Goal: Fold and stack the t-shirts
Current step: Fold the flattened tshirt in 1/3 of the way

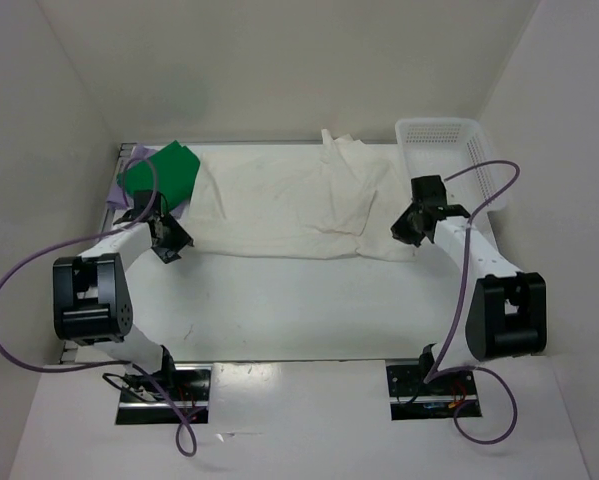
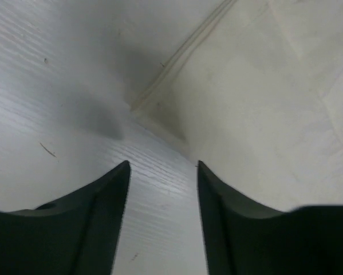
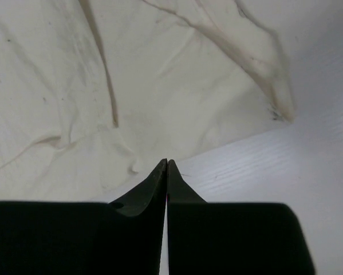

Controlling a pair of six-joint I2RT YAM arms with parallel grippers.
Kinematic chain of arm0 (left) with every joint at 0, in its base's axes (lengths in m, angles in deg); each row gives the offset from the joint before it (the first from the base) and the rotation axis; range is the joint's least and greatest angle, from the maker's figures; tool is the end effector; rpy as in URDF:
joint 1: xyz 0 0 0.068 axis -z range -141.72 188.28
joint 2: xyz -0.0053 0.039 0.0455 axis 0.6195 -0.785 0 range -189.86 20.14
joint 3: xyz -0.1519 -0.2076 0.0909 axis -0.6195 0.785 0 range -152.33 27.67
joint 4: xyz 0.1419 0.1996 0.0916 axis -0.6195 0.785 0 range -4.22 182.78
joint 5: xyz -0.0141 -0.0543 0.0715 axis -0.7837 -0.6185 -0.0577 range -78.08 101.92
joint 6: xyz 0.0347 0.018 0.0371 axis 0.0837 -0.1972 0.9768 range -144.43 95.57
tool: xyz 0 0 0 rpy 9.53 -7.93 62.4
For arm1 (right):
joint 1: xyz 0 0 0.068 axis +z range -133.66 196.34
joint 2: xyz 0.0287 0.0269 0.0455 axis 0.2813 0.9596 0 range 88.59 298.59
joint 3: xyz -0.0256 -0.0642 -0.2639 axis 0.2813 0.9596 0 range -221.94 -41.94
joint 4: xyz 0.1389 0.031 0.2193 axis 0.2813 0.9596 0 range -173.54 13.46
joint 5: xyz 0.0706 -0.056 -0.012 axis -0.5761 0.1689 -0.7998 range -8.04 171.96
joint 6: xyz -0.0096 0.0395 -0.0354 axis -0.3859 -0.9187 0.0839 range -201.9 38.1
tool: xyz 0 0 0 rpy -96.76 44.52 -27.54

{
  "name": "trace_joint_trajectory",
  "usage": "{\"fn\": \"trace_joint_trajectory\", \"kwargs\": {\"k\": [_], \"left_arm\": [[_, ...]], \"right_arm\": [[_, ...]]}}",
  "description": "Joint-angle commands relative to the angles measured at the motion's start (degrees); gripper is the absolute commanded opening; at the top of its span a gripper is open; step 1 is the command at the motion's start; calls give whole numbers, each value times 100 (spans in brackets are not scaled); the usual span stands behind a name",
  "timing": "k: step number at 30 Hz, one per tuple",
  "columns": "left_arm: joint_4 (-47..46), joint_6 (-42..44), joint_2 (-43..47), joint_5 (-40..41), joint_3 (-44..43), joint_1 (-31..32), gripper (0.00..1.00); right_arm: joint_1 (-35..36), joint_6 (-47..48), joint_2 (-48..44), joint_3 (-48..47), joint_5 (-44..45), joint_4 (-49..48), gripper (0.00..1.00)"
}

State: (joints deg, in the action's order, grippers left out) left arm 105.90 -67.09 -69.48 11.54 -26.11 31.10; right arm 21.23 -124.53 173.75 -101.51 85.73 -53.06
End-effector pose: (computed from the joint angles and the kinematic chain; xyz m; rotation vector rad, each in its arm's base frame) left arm 0.3110 0.0388 0.1919 -1.0789 2.3288 -0.2476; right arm 0.3048 0.0237 0.2340 0.8535 2.4177 0.2379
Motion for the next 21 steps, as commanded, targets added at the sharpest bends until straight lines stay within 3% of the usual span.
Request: {"fn": "trace_joint_trajectory", "kwargs": {"k": [1, 4, 5, 8, 10, 16, 21], "left_arm": [[-474, -243, -309, -278, 43, -82, 54], [-622, -357, -652, -278, -63, -82, 43], [-693, -358, -809, -217, -150, -82, 35], [-764, -350, -1109, -312, -273, -82, 26], [-886, -349, -1171, -313, -273, -82, 26], [-948, -296, -908, -76, -265, -82, 26], [-948, -243, -837, 38, -265, -82, 20]], "right_arm": [[21, -254, -527, 497, 124, -288, 3], [21, -342, -694, 718, 124, -341, 8], [21, -403, -694, 771, 246, -341, 21], [-57, -404, -694, 964, 492, -341, 42], [-302, -465, -694, 1157, 625, -341, 47], [-568, -641, -483, 1281, 818, -473, 49], [-620, -711, 166, 1124, 818, -832, 41]]}}
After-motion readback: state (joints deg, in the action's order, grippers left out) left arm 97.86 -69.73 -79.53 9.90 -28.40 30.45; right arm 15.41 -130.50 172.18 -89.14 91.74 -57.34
